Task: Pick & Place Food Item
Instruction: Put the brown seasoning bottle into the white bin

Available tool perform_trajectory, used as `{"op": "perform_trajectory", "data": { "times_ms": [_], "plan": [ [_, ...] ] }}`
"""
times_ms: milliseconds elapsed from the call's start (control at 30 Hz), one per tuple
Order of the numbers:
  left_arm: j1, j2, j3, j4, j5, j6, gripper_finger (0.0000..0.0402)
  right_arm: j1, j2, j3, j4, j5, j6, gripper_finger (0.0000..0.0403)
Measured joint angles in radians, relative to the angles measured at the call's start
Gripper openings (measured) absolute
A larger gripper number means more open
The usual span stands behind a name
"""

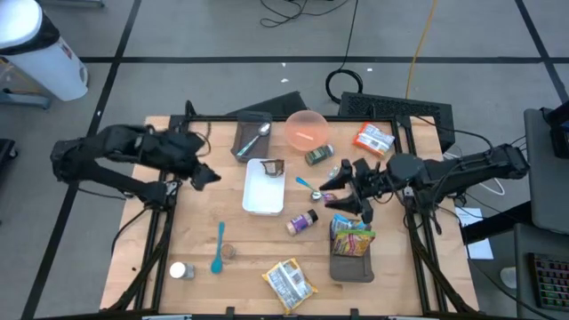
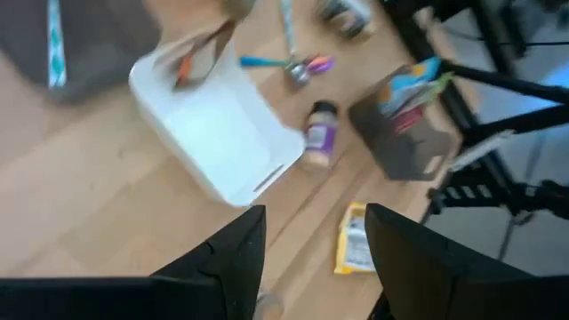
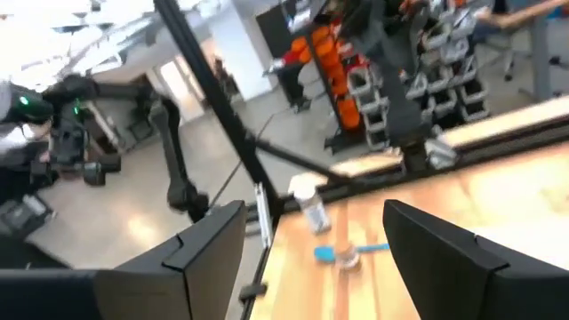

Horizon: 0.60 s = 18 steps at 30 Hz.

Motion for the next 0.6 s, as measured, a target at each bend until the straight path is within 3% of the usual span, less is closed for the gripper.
{"op": "perform_trajectory", "data": {
  "times_ms": [200, 400, 600],
  "plan": [
    [-0.148, 0.091, 0.000, -0.001, -0.045, -0.191, 0.0202, 0.053, 0.009, 0.000, -0.078, 0.001, -0.003, 0.0257],
    [-0.270, 0.218, 0.000, 0.002, -0.031, -0.241, 0.0202, 0.098, 0.009, -0.033, -0.085, 0.082, -0.033, 0.0258],
    [-0.367, 0.339, 0.000, 0.004, 0.012, -0.294, 0.0202, 0.108, 0.008, -0.139, 0.096, 0.076, 0.029, 0.0257]
  ]
}}
